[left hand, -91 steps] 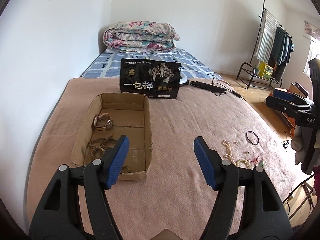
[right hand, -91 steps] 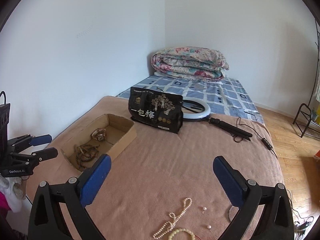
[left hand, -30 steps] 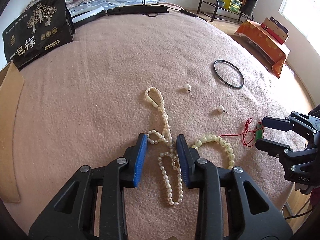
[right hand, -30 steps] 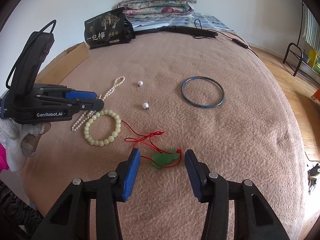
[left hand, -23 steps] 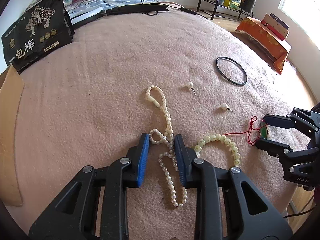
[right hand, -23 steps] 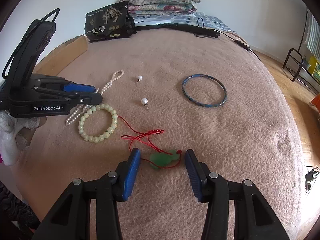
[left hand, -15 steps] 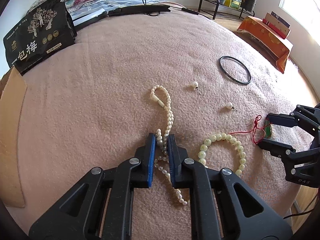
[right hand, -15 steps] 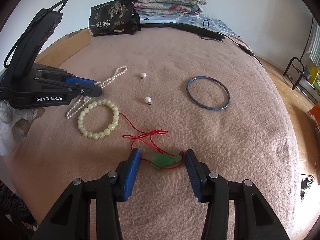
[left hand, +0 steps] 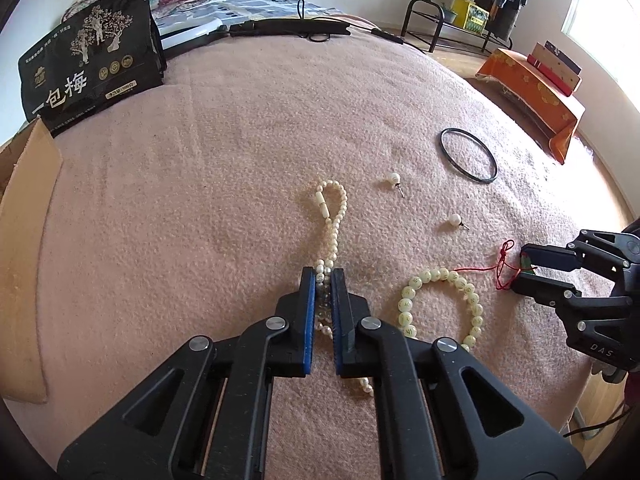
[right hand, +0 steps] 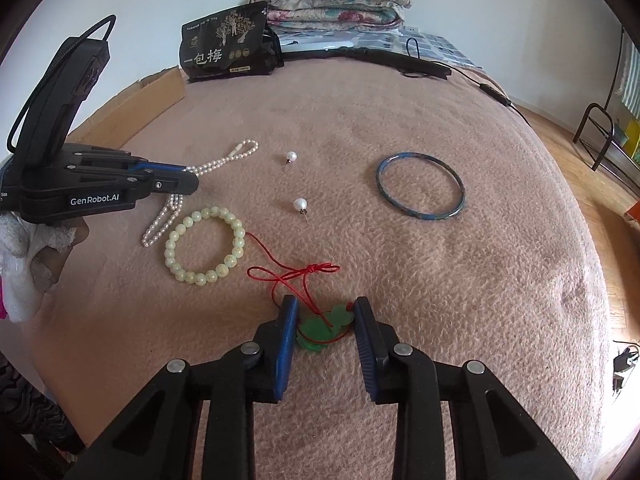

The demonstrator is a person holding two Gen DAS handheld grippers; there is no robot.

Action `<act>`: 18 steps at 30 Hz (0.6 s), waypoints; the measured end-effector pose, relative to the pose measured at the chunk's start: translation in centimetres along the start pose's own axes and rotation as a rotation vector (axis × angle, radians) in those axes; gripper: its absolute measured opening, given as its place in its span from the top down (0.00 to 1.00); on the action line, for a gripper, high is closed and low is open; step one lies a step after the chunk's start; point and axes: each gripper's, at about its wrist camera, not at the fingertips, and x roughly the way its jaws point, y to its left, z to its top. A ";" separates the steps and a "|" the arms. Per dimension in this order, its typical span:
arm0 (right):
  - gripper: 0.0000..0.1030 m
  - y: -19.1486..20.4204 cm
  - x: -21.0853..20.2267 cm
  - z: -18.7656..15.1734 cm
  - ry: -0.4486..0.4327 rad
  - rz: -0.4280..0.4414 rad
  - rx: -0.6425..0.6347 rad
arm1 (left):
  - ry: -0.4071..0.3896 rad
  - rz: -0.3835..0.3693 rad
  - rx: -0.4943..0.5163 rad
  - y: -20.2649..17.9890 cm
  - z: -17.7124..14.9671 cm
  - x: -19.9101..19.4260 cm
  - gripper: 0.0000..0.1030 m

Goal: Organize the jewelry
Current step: 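Lift the pearl necklace and jade pendant and carry them toward the cardboard box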

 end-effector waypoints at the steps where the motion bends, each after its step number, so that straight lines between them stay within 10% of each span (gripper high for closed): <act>1: 0.73 -0.1 -0.2 0.0 -0.004 0.003 0.006 | -0.005 -0.002 -0.003 0.1 0.0 -0.3 0.95; 18: 0.73 1.0 -5.9 1.3 -0.105 -0.003 0.019 | -0.138 -0.011 -0.045 1.7 0.4 -7.9 0.96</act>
